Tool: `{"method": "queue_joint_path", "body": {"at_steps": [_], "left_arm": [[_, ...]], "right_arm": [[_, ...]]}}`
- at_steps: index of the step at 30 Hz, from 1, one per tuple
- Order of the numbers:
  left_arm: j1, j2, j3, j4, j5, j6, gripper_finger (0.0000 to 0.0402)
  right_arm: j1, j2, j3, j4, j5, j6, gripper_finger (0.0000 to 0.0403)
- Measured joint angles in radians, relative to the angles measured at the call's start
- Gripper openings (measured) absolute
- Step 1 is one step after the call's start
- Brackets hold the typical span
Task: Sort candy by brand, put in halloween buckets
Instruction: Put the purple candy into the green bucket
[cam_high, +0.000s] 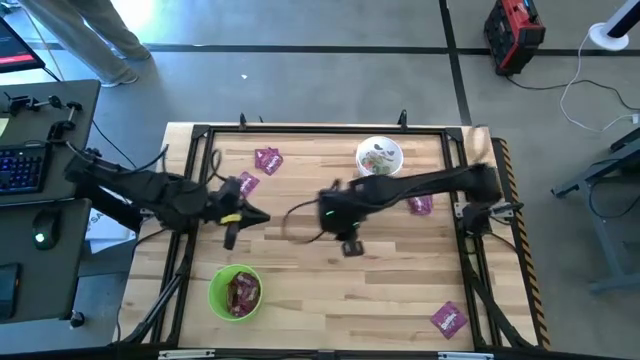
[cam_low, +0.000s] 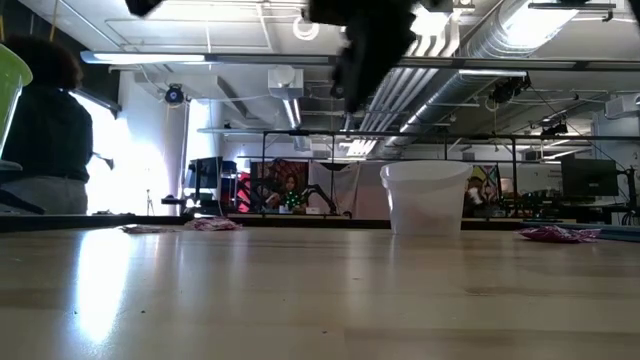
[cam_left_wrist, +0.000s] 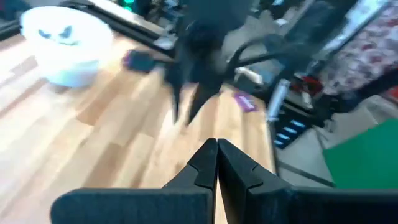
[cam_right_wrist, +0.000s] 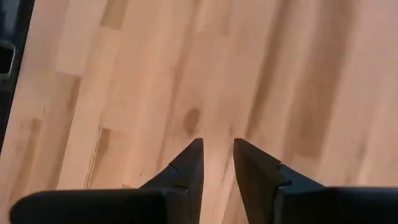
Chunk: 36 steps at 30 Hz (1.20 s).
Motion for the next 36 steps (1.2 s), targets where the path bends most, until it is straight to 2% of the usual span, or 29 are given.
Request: {"method": "queue_joint_path", "body": {"at_steps": [4, 9, 12, 14, 16, 19, 22, 28, 34, 36], "left_arm": [[0.164, 0.067, 0.003, 0.017, 0.065, 0.001, 0.0000], [0.426, 0.227, 0.064, -0.002, 0.293, 0.080, 0.0008], [0.560, 0.350, 0.128, -0.161, 0.373, 0.123, 0.0031], [0.628, 0.430, 0.177, -0.289, 0.388, 0.125, 0.0053], [0.679, 0.492, 0.217, -0.420, 0.409, 0.126, 0.0079], [0.720, 0.549, 0.248, -0.520, 0.451, 0.119, 0.0121], [0.727, 0.558, 0.255, -0.590, 0.440, 0.083, 0.0158], [0.760, 0.558, 0.255, -0.668, 0.336, 0.014, 0.0215], [0.850, 0.629, 0.255, -0.672, 0.301, 0.040, 0.0241], [0.868, 0.670, 0.255, -0.668, 0.255, 0.062, 0.0243]], "right_arm": [[-0.007, -0.270, -0.335, 0.236, 0.058, 0.196, 0.0079], [-0.006, -0.488, -0.635, 0.523, 0.122, 0.418, 0.0079], [-0.022, -0.535, -0.746, 0.610, 0.121, 0.433, 0.0083], [-0.046, -0.536, -0.795, 0.624, 0.121, 0.410, 0.0094], [-0.081, -0.531, -0.832, 0.648, 0.125, 0.396, 0.0109], [-0.137, -0.526, -0.896, 0.734, 0.121, 0.351, 0.0138], [-0.200, -0.526, -0.945, 0.829, 0.100, 0.322, 0.0168], [-0.304, -0.526, -1.000, 0.921, -0.001, 0.312, 0.0218], [-0.333, -0.526, -1.032, 0.985, -0.041, 0.292, 0.0233], [-0.333, -0.526, -1.039, 1.000, -0.041, 0.292, 0.0233]]}}
